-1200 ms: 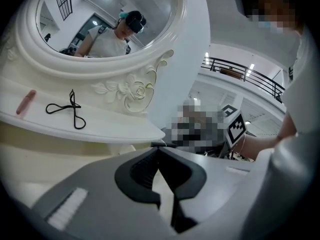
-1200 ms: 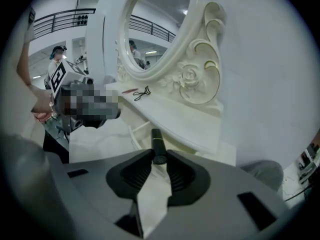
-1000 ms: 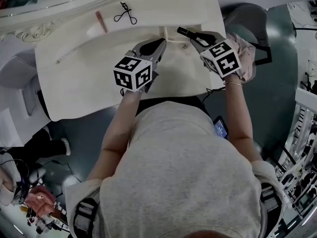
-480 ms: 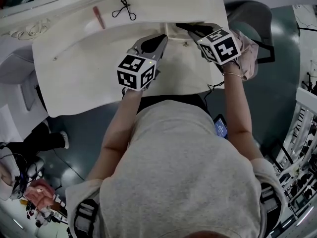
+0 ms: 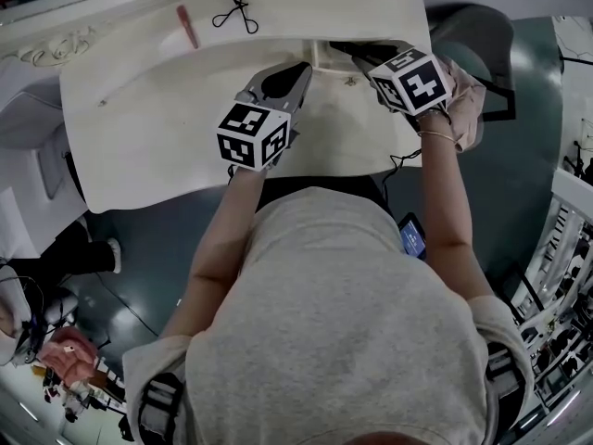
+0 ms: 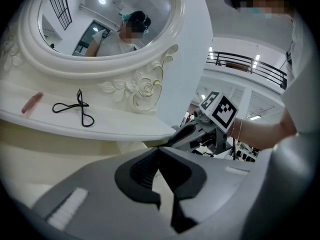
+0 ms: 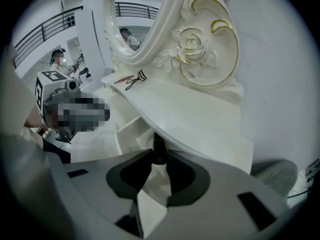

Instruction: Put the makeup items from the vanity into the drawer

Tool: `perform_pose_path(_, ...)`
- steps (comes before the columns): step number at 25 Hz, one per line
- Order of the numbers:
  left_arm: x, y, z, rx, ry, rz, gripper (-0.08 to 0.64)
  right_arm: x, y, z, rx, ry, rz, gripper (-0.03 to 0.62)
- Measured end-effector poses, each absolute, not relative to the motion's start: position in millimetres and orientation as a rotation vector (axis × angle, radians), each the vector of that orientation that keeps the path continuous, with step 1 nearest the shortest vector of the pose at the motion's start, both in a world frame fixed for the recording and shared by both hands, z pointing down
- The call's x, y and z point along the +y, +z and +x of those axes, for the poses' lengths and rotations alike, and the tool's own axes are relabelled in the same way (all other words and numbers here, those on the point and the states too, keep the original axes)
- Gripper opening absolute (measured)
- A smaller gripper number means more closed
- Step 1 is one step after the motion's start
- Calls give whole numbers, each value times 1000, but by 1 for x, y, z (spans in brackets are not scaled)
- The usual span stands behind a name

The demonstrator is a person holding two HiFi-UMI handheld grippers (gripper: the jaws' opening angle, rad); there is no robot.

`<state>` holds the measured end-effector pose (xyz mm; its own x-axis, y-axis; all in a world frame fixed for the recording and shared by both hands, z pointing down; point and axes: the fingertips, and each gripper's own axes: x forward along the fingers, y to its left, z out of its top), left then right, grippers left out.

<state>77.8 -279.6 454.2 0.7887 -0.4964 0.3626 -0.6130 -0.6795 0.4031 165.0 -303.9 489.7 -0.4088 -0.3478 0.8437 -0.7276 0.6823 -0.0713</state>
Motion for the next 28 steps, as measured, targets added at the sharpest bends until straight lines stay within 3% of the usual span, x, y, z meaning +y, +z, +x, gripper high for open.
perform_pose_path(28,-274,446,69,-840,277,2471,9,-300,474,163,-2087,491,944,101)
